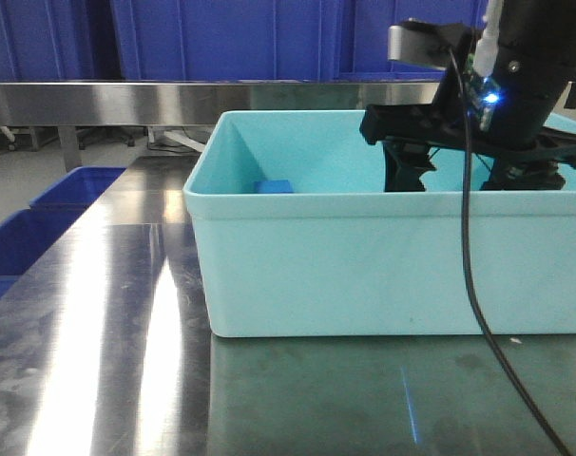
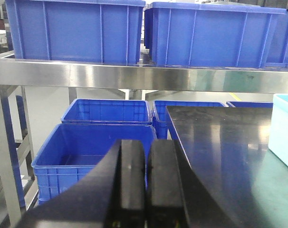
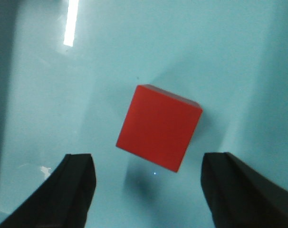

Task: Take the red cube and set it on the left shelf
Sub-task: 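Lower the right gripper into the teal tub over the red cube, then close the right gripper on the red cube and lift it out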

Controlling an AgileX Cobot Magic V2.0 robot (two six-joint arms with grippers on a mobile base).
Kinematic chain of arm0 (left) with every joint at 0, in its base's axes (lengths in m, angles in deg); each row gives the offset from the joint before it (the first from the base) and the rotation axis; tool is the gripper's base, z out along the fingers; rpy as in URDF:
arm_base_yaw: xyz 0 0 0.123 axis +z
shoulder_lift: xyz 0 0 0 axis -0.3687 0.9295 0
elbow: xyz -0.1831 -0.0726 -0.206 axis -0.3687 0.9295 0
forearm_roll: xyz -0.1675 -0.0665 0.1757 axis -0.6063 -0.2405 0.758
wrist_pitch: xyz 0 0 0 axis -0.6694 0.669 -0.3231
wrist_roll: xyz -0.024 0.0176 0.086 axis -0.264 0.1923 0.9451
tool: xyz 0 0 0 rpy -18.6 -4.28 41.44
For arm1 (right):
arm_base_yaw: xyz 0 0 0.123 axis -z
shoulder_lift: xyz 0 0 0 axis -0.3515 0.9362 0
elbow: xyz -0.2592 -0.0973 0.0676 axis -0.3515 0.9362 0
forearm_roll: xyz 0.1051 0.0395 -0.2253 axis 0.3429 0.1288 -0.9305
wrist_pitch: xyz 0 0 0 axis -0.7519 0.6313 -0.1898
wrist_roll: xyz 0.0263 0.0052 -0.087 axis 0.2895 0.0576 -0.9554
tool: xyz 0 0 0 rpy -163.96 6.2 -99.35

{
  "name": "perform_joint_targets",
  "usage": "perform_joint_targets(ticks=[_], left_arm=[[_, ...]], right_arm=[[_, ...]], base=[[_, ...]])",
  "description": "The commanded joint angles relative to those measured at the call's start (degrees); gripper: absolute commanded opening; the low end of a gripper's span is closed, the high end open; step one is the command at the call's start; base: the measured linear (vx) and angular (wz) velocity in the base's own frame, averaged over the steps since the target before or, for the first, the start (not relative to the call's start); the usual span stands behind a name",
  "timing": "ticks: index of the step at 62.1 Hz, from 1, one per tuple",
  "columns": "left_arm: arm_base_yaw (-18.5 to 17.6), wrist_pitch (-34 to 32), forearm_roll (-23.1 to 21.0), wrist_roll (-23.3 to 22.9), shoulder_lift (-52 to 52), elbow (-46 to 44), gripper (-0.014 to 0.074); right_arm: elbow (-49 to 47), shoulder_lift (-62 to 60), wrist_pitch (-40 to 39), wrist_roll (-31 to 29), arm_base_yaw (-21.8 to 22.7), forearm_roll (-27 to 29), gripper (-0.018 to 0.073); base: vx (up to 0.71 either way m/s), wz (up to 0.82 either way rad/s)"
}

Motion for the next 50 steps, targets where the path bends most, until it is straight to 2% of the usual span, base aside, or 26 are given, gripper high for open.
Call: perform_joint_targets(ticks=[1, 19, 23, 30, 42, 44, 50], left_arm=[[-0.3, -4.9, -0.1, 0.0, -0.8, 1.4, 0.0102], [-0.3, -4.9, -0.1, 0.0, -0.8, 1.4, 0.0102], [-0.3, -4.9, -0.1, 0.0, -0.8, 1.4, 0.0102], [-0.3, -4.9, -0.1, 0.0, -0.8, 1.4, 0.0102], [-0.3, -4.9, -0.1, 0.0, -0.8, 1.4, 0.0102], [-0.3, -4.9, -0.1, 0.0, -0.8, 1.4, 0.0102], [-0.3, -4.9, -0.1, 0.0, -0.8, 1.4, 0.0102]], right_arm=[[-2.2, -1.7, -4.4, 1.2, 0.0, 0.7, 0.0582], [-2.2, 1.9, -7.5, 2.4, 0.0, 0.8, 0.0580], [-2.2, 2.9, -7.4, 2.4, 0.0, 0.8, 0.0551], [-2.2, 3.1, -7.4, 2.4, 0.0, 0.8, 0.0407], [-4.9, 2.8, -6.6, 2.4, 0.0, 0.6, 0.0070], [-5.7, 2.8, -6.1, 2.4, 0.0, 0.1, 0.0043], [-8.5, 2.1, -4.7, 2.4, 0.0, -1.6, 0.0057]], base=[[0.00, 0.00], [0.00, 0.00], [0.00, 0.00], [0.00, 0.00], [0.00, 0.00], [0.00, 0.00], [0.00, 0.00]])
